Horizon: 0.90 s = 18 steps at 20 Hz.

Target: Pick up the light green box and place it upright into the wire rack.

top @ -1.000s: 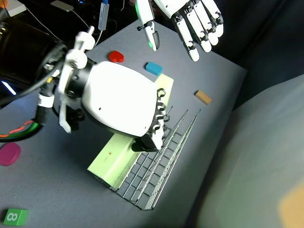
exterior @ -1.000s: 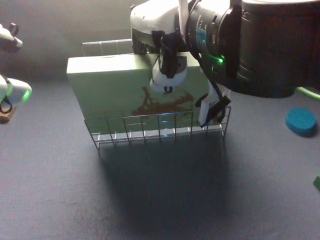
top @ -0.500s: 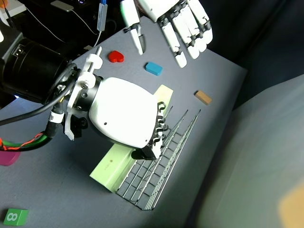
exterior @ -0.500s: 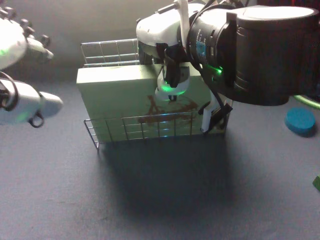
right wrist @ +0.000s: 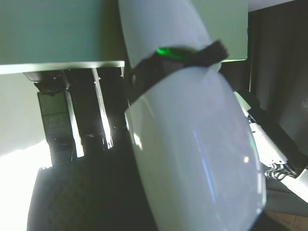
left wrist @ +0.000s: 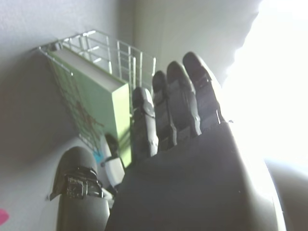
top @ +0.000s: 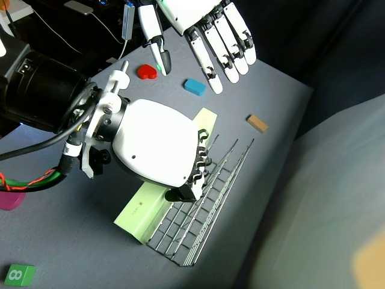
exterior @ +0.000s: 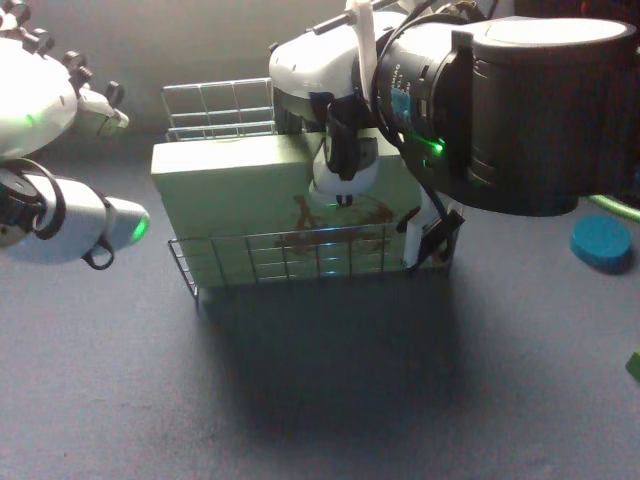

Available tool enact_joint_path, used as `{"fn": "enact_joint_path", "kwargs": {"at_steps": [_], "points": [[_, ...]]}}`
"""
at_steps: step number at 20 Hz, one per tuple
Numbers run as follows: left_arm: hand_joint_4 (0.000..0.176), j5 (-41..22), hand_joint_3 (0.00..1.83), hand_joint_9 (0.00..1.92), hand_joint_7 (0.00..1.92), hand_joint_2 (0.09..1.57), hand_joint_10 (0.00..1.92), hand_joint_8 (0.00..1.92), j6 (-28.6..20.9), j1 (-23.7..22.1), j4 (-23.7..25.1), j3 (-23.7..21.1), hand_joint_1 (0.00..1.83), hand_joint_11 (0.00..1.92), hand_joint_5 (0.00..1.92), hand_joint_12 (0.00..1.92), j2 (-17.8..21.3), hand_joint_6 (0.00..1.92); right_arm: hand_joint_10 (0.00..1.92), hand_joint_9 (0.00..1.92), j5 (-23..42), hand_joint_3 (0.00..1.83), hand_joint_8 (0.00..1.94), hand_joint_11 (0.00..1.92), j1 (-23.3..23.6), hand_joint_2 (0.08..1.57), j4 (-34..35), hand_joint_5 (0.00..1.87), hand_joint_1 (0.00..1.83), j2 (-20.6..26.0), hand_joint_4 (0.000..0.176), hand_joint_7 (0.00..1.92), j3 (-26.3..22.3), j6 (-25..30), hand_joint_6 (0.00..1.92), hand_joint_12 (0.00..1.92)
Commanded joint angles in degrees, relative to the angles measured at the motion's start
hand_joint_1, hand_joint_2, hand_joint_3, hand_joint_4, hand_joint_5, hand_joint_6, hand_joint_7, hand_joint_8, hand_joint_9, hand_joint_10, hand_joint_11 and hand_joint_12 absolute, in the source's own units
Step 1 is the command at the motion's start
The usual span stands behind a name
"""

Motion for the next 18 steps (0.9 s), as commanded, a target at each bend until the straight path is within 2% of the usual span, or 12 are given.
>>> {"fn": "enact_joint_path", "kwargs": {"at_steps": [1, 2, 3, 4, 6, 7, 10, 14, 18], "points": [[0.076, -1.33, 0.00, 0.23, 0.28, 1.26, 0.00, 0.00, -0.39, -0.49, 5.13, -0.11, 0.04, 0.00, 0.32, 0.60, -0.28, 0.00, 0.75, 0.82, 1.26, 0.00, 1.12, 0.69, 0.49, 1.16, -3.90, 0.85, 1.20, -0.11, 0.005, 0.94, -0.27, -0.16, 1.12, 1.31], [0.076, -1.21, 0.00, 0.23, 0.28, 1.26, 0.00, 0.00, -0.70, -0.49, 5.24, -0.25, 0.04, 0.00, 0.32, 0.61, -0.48, 0.00, 0.59, 0.78, 1.26, 0.00, 0.59, 0.61, 0.49, 1.10, -3.90, 0.78, 1.09, -0.10, 0.000, 0.83, -0.30, -0.28, 0.55, 1.29], [0.076, -0.88, 0.00, 0.23, 0.28, 1.26, 0.00, 0.00, -0.99, -0.49, 5.25, -0.37, 0.04, 0.00, 0.32, 0.61, -0.69, 0.00, 0.45, 0.74, 1.26, 0.00, 0.27, 0.53, 0.53, 1.08, -3.90, 0.76, 1.06, -0.08, 0.000, 0.83, -0.36, -0.34, 0.23, 1.26], [0.076, -0.70, 0.00, 0.23, 0.28, 1.26, 0.00, 0.00, -1.26, -0.49, 5.29, -0.47, 0.04, 0.00, 0.32, 0.61, -0.94, 0.00, 0.32, 0.71, 1.26, 0.00, 0.10, 0.46, 0.54, 1.07, -3.89, 0.70, 1.02, -0.04, 0.000, 0.80, -0.43, -0.36, 0.07, 1.26], [0.076, -0.50, 0.00, 0.23, 0.28, 1.26, 0.00, 0.00, -1.38, -0.45, 5.31, -0.67, 0.04, 0.00, 0.32, 0.61, -1.86, 0.00, 0.09, 0.62, 1.27, 0.00, 0.00, 0.35, 0.54, 1.04, -3.89, 0.57, 0.95, 0.08, 0.000, 0.67, -0.75, -0.66, 0.00, 1.20], [0.076, -0.31, 0.00, 0.23, 0.28, 1.26, 0.00, 0.00, -1.40, -0.45, 5.31, -0.75, 0.04, 0.00, 0.32, 0.62, -2.27, 0.00, 0.05, 0.56, 1.26, 0.00, 0.00, 0.29, 0.62, 1.03, -3.89, 0.53, 0.91, 0.17, 0.000, 0.59, -0.92, -0.83, 0.00, 1.17], [0.076, 0.28, 0.00, 0.23, 0.28, 1.26, 0.00, 0.00, -1.85, -0.33, 5.31, -1.11, 0.04, 0.00, 0.32, 0.63, -3.23, 0.00, 0.01, 0.50, 1.28, 0.00, 0.00, 0.23, 1.65, 1.03, -3.86, 0.47, 0.86, 1.10, 0.000, 0.50, -1.92, -1.07, 0.00, 1.14], [0.076, 1.04, 0.00, 0.24, 0.28, 1.26, 0.00, 0.00, -3.43, -0.26, 6.22, -1.73, 0.05, 0.00, 0.32, 0.63, -3.69, 0.00, 0.00, 0.48, 1.97, 0.00, 0.00, 0.19, 4.58, 1.03, -3.89, 0.46, 0.80, 3.95, 0.000, 0.49, -4.63, -0.75, 0.00, 1.13], [0.076, 1.53, 0.00, 0.25, 0.29, 1.27, 0.01, 0.00, -4.14, 0.02, 6.54, -2.15, 0.04, 0.00, 0.32, 0.65, -3.75, 0.00, 0.00, 0.47, 3.98, 0.00, 0.00, 0.17, 7.28, 1.03, -3.96, 0.46, 0.79, 9.68, 0.000, 0.49, -9.23, -1.38, 0.00, 1.13]]}}
